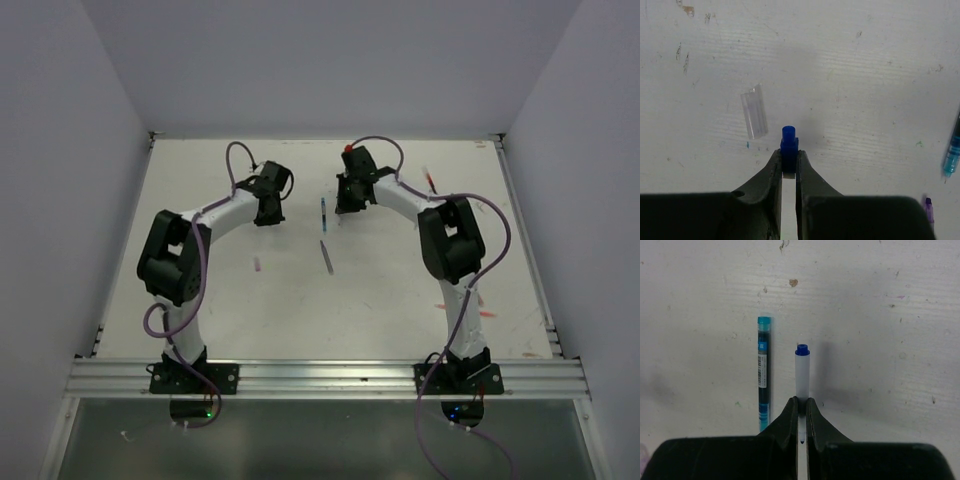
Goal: Open the pen caps
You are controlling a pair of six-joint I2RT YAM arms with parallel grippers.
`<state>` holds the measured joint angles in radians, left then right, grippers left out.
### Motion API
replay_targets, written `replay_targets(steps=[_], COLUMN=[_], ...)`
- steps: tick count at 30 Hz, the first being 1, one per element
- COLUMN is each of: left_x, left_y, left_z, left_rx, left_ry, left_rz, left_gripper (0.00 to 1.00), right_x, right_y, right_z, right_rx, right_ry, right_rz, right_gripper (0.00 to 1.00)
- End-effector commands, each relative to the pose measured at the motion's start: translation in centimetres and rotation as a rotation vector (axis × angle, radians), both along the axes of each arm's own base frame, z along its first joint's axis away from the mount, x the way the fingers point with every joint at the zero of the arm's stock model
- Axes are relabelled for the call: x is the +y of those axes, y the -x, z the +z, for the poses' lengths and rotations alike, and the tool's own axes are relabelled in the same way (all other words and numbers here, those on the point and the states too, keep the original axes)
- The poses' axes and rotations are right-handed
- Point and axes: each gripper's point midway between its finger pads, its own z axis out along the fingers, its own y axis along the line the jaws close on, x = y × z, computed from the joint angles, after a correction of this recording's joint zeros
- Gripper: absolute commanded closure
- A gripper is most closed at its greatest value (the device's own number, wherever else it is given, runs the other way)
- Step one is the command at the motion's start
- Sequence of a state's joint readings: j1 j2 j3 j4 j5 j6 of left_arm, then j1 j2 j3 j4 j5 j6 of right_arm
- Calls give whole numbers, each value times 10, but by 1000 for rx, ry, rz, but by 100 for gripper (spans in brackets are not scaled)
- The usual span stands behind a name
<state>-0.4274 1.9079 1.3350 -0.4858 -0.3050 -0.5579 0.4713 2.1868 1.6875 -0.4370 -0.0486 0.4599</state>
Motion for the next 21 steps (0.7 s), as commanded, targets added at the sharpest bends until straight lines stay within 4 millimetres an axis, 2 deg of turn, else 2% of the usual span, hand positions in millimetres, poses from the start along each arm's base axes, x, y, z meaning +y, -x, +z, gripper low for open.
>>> replay_targets(steps=[1,10,21], left_x=[8,12,16], left_y=[-18,-20,-19], left_z=[10,-8,-18], left_rx=[-47,-13,7], left_ry=[-47,-89,-98], left_rz=[50,60,65], left_gripper=[88,80,68], right_x=[11,15,20], right_y=[-10,-9,-6], right_z=[9,0,-9], right_rx=[-26,-2,25], right_ry=[-32,-44,-64], right_rz=[22,30,34], right_gripper=[100,100,99])
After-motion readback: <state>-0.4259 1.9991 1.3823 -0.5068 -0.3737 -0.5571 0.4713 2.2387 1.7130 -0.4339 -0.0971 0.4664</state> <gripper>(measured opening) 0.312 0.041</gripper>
